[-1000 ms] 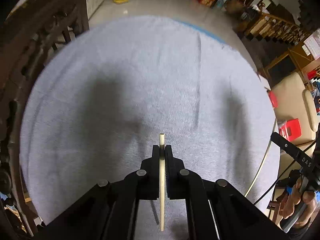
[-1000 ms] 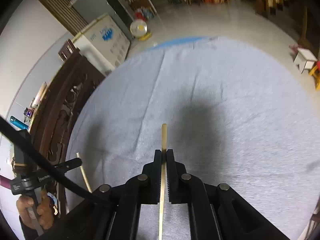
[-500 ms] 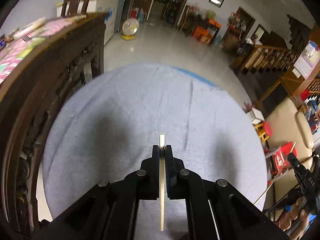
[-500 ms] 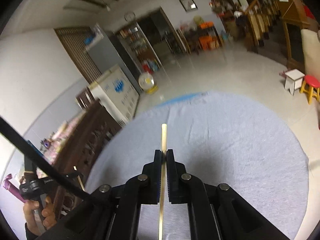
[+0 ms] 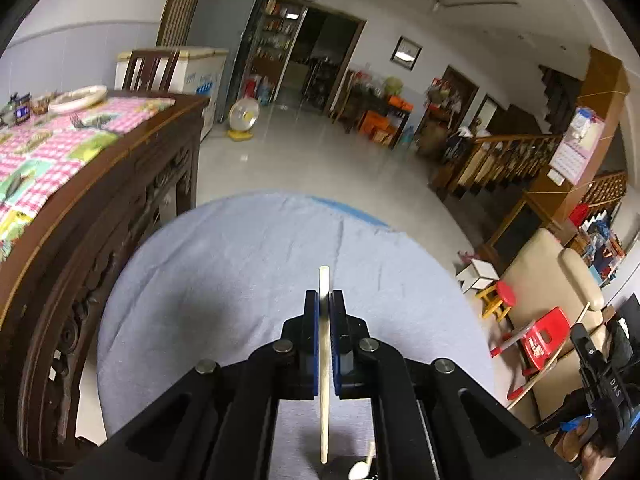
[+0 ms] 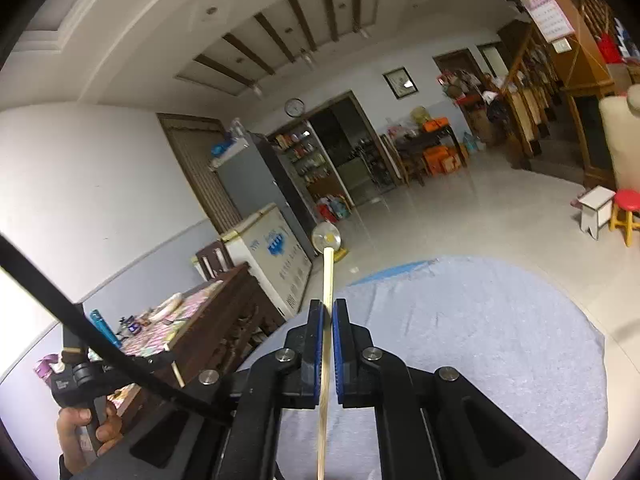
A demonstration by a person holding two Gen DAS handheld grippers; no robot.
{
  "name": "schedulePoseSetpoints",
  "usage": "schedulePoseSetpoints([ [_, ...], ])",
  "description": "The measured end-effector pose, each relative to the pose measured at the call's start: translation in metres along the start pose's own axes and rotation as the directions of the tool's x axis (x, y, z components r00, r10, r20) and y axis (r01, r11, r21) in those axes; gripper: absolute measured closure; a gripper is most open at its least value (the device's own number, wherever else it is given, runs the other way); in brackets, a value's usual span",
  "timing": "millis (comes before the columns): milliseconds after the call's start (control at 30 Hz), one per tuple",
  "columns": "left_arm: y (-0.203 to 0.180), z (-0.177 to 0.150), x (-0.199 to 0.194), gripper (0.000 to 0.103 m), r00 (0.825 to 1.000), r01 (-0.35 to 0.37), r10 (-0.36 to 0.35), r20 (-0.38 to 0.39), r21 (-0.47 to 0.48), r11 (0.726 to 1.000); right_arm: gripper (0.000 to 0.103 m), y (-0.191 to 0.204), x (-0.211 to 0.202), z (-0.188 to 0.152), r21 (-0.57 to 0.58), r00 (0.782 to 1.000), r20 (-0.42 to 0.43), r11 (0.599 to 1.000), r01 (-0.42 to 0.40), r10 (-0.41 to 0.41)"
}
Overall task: Organize utensils
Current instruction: 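Lift both held chopsticks and carry them over the grey metal cup, then lower both chopsticks into the cup and open both grippers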
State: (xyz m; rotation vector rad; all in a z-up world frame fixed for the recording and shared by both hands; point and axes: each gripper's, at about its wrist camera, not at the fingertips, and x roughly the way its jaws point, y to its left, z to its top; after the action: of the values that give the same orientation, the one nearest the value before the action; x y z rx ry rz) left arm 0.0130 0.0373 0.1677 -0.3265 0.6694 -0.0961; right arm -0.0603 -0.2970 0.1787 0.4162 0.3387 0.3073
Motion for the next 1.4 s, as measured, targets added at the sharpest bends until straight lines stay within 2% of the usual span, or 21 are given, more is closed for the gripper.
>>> schedulePoseSetpoints([
  [267,-0.032,-0.018,-0.039,0.098,0.996,0.059,-0.062,0.059,0.044,0.997,0.098,0.037,-0.038,-0.021,-0.056,0.998,0.033,0.997,-0.059,0.061],
  [467,-0.054,-0.042,-0.053,0.098,0.992,0.093,-0.099,0.076,0.072,0.993,0.098,0.058,-0.042,-0.049,-0.125,0.997,0.041,0.990,-0.064,0.070],
  [600,-0.063,-0.061,-0.049,0.098,0.992,0.099,-0.106,0.076,0.084,0.992,0.098,0.067,-0.038,-0.070,-0.162,0.997,0.040,0.985,-0.060,0.068],
  [700,-0.067,-0.074,-0.044,0.098,0.992,0.067,-0.077,0.096,0.106,0.992,0.098,0.071,-0.032,-0.084,-0.196,0.997,0.047,0.979,-0.049,0.060],
  [833,-0.070,-0.086,-0.035,0.098,0.994,0.063,-0.073,0.082,0.117,0.991,0.098,0.076,-0.024,-0.100,-0.214,0.998,0.042,0.976,-0.044,0.054],
  [1400,-0.074,-0.118,-0.016,0.098,0.995,0.057,-0.069,0.072,0.155,0.986,0.098,0.072,-0.001,-0.130,-0.270,1.000,0.010,0.963,-0.021,0.025],
])
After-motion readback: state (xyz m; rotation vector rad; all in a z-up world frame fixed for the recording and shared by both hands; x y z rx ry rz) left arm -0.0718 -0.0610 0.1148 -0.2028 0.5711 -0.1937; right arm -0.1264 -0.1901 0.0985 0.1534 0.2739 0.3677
